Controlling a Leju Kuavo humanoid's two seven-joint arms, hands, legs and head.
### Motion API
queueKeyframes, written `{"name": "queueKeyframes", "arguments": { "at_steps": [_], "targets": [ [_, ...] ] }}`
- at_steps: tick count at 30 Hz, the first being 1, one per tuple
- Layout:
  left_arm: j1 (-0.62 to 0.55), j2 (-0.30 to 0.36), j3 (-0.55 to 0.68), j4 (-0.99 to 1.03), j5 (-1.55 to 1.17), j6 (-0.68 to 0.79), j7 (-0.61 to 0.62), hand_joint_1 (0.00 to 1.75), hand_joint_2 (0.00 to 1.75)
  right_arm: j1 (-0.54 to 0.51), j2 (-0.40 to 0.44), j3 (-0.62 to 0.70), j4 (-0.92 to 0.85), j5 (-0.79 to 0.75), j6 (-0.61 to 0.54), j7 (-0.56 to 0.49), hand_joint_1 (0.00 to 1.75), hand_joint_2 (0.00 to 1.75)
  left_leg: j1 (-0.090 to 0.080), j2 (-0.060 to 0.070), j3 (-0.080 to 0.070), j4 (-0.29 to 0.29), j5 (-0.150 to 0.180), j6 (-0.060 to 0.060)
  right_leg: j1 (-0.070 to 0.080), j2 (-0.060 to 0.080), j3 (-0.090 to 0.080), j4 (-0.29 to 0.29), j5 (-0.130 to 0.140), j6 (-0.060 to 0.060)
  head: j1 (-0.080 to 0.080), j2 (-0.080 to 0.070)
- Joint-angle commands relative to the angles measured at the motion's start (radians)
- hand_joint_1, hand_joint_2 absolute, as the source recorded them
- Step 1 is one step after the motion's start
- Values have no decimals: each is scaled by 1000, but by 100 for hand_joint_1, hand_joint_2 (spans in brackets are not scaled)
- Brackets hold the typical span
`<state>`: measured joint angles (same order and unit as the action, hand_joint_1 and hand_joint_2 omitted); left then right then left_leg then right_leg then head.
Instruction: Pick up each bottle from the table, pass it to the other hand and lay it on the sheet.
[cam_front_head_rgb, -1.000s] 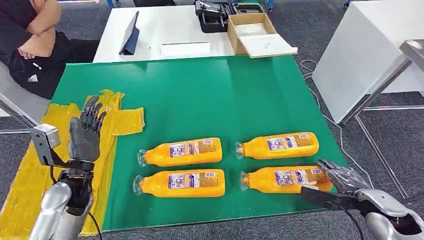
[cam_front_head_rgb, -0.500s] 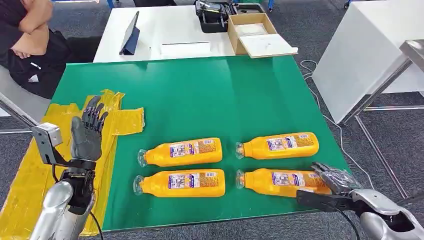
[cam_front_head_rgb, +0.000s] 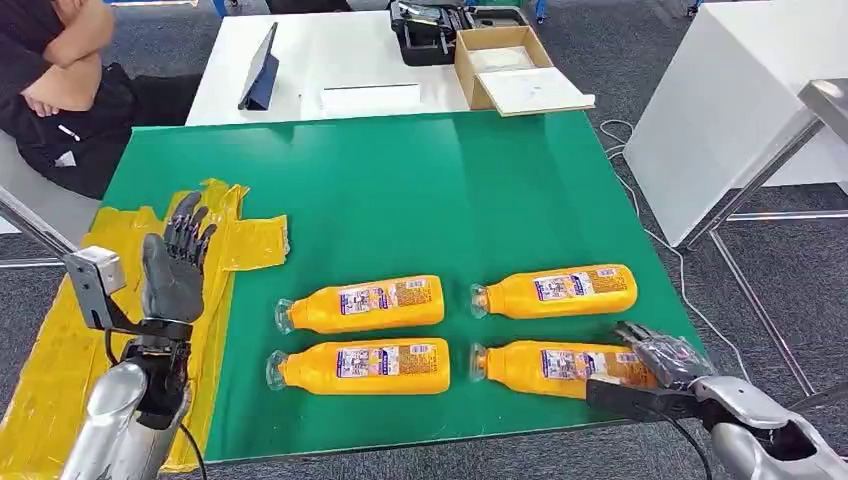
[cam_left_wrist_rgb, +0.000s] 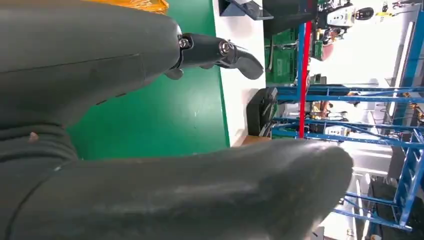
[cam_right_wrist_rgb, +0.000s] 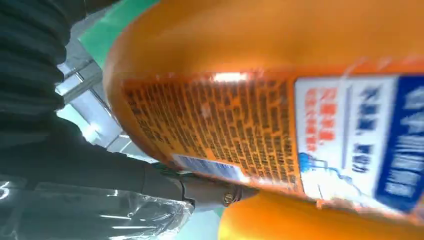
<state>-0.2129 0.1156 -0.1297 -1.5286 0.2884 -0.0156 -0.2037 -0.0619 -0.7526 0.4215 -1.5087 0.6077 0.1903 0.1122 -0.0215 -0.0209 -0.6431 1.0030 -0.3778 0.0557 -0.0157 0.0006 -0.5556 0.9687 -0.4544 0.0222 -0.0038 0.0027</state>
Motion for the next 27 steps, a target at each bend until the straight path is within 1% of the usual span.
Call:
{"name": "queueKeyframes", "arguments": {
  "at_steps": [1,2,3,4,7,8,10,11,15,16,18,19,20,21,24,26,27],
  "targets": [
    [-29,-2,6,77,-1,-3,-7,0,0,-81,82,36,55,-18,-26,-4,0,175,1,3,5,-2,-1,-5,1,1,5,-3,0,-2,0,0],
    [-31,-1,5,79,0,-3,-8,0,0,-92,83,49,64,-23,-23,-9,0,175,1,2,3,-1,-1,-4,1,1,3,-2,0,-1,0,0],
    [-31,-1,6,79,0,-3,-8,0,0,-93,86,51,64,-23,-23,-8,0,175,1,4,6,-2,-1,-6,1,2,6,-3,0,-2,0,0],
    [-32,-1,6,83,2,-3,-10,0,0,-103,94,64,76,-29,-23,-14,0,175,1,2,4,-1,-1,-4,1,1,4,-2,0,-1,0,0],
    [-30,-3,6,87,4,-3,-11,0,0,-106,113,81,77,-32,-25,-17,0,175,2,4,7,-2,-1,-6,2,2,7,-3,0,-2,0,0],
    [-29,-4,6,87,5,-4,-12,0,0,-105,121,88,75,-32,-23,-17,0,175,1,3,4,-1,-1,-4,1,2,5,-2,0,-2,0,0],
    [-33,-8,6,90,7,-3,-13,0,0,-107,136,100,78,-27,-19,-10,0,175,2,3,7,-2,-1,-6,2,2,7,-4,0,-3,0,0],
    [-36,-9,5,93,7,-4,-13,0,0,-109,139,110,80,-23,-11,-4,0,175,2,5,11,-3,-2,-10,2,2,12,-5,0,-4,0,0],
    [-56,-9,-9,119,14,-11,-13,0,0,-104,135,139,90,-3,22,11,0,175,1,2,4,-1,-1,-4,1,1,5,-2,0,-2,0,0],
    [-58,-10,-10,119,14,-10,-13,0,0,-100,137,140,91,-3,20,11,0,175,2,3,9,-2,-1,-8,2,1,9,-4,0,-3,0,0],
    [-58,-10,-10,119,14,-10,-13,0,0,-100,137,140,91,-3,20,11,0,175,1,0,3,-1,0,-4,1,-1,4,-2,0,-1,0,0],
    [-60,-11,-11,120,14,-10,-13,0,0,-99,133,137,93,-4,19,10,0,175,1,1,5,-1,-1,-5,1,-1,5,-2,0,-2,0,0],
    [-66,-8,-17,132,18,-12,-15,0,0,-99,133,143,96,5,37,13,108,175,1,1,5,-1,-1,-5,1,0,6,-3,0,-2,0,0],
    [-72,-6,-25,140,21,-14,-16,0,0,-92,136,143,96,18,59,17,175,175,1,2,7,-2,-1,-6,1,0,7,-3,-1,-2,0,0],
    [-94,-11,-40,159,26,-16,-17,0,0,-57,139,136,92,35,77,28,175,175,2,0,4,-1,0,-4,2,-2,5,-3,0,-1,0,0],
    [-99,-11,-45,164,27,-15,-17,0,0,-48,136,129,87,40,80,31,175,175,2,-1,7,-2,0,-6,2,-3,8,-4,0,-2,0,0],
    [-102,-11,-48,164,30,-15,-16,0,0,-39,136,120,81,46,87,36,175,175,2,-1,5,-2,0,-4,1,-3,5,-3,0,-2,0,0]
  ]
}}
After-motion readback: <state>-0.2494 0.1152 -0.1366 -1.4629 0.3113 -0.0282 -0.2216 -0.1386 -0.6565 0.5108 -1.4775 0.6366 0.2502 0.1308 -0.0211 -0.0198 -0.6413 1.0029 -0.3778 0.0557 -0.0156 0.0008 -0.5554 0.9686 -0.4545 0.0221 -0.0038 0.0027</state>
